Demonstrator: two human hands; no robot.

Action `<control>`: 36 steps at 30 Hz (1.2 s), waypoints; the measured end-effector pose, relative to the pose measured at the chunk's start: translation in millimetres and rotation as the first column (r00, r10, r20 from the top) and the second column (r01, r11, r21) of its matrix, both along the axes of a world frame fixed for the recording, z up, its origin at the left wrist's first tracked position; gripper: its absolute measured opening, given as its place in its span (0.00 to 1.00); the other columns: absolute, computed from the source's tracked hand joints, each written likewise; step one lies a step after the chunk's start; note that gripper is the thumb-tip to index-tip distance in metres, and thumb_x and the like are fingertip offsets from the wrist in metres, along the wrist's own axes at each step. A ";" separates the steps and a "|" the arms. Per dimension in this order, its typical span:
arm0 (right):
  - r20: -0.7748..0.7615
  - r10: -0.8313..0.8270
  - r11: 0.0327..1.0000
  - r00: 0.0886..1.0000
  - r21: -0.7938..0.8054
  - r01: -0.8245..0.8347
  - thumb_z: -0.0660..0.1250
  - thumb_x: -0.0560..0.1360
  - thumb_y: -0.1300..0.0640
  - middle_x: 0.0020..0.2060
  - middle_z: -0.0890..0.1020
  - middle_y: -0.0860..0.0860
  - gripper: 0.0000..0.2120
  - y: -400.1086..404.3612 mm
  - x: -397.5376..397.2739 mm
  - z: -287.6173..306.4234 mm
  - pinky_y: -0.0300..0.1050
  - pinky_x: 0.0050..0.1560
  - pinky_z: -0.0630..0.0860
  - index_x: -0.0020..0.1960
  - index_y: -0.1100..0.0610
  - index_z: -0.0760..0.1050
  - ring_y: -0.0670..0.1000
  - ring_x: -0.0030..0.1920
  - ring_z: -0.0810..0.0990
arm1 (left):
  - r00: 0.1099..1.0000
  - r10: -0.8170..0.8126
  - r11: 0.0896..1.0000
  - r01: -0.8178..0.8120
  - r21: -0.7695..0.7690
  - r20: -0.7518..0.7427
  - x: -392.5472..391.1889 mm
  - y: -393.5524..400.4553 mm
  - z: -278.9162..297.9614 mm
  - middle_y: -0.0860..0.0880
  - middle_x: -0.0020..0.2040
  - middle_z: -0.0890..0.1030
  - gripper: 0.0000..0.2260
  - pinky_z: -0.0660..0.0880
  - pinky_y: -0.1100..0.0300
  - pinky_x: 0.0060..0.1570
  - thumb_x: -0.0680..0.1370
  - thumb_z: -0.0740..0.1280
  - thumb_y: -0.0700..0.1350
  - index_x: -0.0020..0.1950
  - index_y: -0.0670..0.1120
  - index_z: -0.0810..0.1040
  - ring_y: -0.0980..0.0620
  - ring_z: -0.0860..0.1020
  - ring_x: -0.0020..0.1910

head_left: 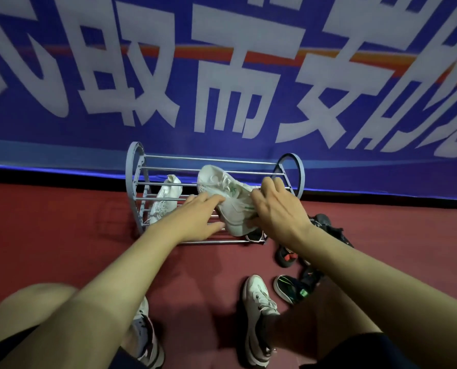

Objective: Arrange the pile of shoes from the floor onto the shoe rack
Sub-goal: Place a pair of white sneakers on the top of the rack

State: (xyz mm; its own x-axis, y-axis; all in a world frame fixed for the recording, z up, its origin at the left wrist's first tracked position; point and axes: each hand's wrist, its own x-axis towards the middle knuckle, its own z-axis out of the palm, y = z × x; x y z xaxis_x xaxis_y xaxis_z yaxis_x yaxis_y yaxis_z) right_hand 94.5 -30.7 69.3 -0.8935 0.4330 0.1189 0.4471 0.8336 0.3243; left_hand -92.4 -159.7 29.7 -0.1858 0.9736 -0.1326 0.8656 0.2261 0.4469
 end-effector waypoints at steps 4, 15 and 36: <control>-0.163 0.022 1.000 0.986 0.021 -0.019 0.74 0.67 0.58 0.44 0.70 0.58 0.14 3.3 -34.8 -9.2 0.48 0.34 0.61 0.46 0.59 0.70 0.58 0.44 0.68 | 0.992 0.111 0.994 -0.112 0.005 0.066 -11.7 -6.9 -7.7 0.48 0.73 0.65 0.33 0.65 0.45 0.72 0.80 0.64 0.56 0.81 0.58 0.51 0.44 0.63 0.74; -0.465 -0.072 0.967 0.882 -0.251 -0.053 0.75 0.66 0.58 0.46 0.71 0.59 0.18 24.8 -206.3 -87.2 0.55 0.39 0.70 0.48 0.61 0.70 0.58 0.45 0.67 | 0.928 0.364 0.928 -0.368 -0.054 -0.074 -94.2 -17.2 -12.3 0.50 0.78 0.61 0.29 0.67 0.43 0.70 0.82 0.60 0.54 0.81 0.53 0.54 0.40 0.62 0.74; 0.146 -0.305 0.678 0.941 -0.661 0.322 0.73 0.70 0.41 0.64 0.59 0.58 0.40 17.0 -222.1 -143.8 0.59 0.54 0.76 0.71 0.51 0.54 0.67 0.56 0.76 | 0.926 0.369 0.884 -0.377 -0.278 -0.082 -125.2 -43.6 -35.4 0.51 0.76 0.63 0.29 0.69 0.46 0.67 0.82 0.60 0.53 0.81 0.57 0.53 0.41 0.64 0.71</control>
